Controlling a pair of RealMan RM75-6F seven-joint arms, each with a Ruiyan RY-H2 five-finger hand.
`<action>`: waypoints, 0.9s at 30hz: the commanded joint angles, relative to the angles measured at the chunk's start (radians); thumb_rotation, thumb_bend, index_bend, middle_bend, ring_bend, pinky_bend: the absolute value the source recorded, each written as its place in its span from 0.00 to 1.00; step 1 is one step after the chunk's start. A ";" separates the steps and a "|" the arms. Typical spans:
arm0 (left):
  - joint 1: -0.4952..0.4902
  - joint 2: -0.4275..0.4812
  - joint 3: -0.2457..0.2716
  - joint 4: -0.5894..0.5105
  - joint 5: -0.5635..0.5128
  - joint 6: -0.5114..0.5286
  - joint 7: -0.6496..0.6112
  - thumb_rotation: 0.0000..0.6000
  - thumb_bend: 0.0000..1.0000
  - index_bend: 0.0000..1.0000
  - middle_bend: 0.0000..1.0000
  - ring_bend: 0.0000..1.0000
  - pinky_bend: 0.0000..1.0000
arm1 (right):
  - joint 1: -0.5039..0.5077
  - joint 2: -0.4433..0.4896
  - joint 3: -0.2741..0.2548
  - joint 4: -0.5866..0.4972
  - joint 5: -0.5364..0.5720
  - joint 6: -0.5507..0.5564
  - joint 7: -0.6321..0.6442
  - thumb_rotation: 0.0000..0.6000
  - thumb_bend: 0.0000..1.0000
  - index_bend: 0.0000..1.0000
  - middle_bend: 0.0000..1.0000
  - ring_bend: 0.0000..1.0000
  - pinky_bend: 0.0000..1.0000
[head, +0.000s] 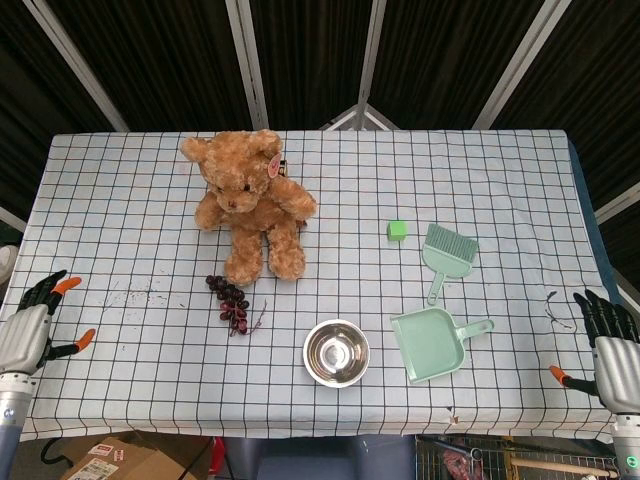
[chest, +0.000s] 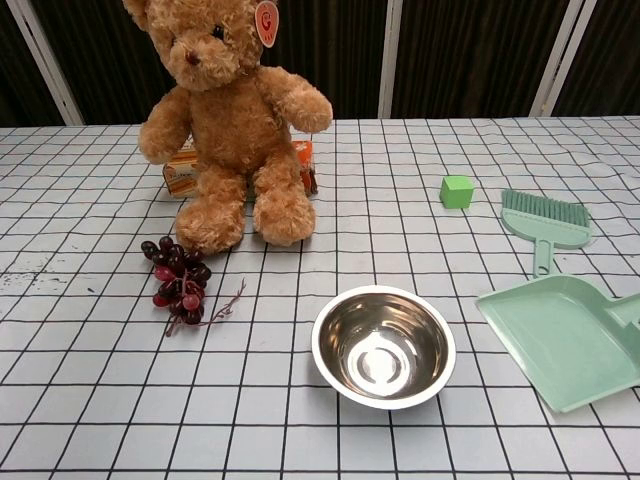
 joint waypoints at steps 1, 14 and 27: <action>-0.154 0.029 -0.121 0.081 -0.127 -0.278 -0.285 1.00 0.29 0.17 0.03 0.00 0.00 | 0.009 0.001 0.007 0.008 0.022 -0.019 0.008 1.00 0.13 0.00 0.00 0.00 0.00; -0.377 -0.108 -0.253 0.265 -0.368 -0.502 -0.391 1.00 0.26 0.16 0.00 0.00 0.00 | 0.022 -0.007 0.012 0.021 0.064 -0.055 -0.004 1.00 0.13 0.00 0.00 0.00 0.00; -0.526 -0.264 -0.290 0.497 -0.488 -0.662 -0.448 1.00 0.19 0.19 0.00 0.00 0.00 | 0.030 -0.015 0.019 0.030 0.102 -0.074 -0.024 1.00 0.13 0.00 0.00 0.00 0.00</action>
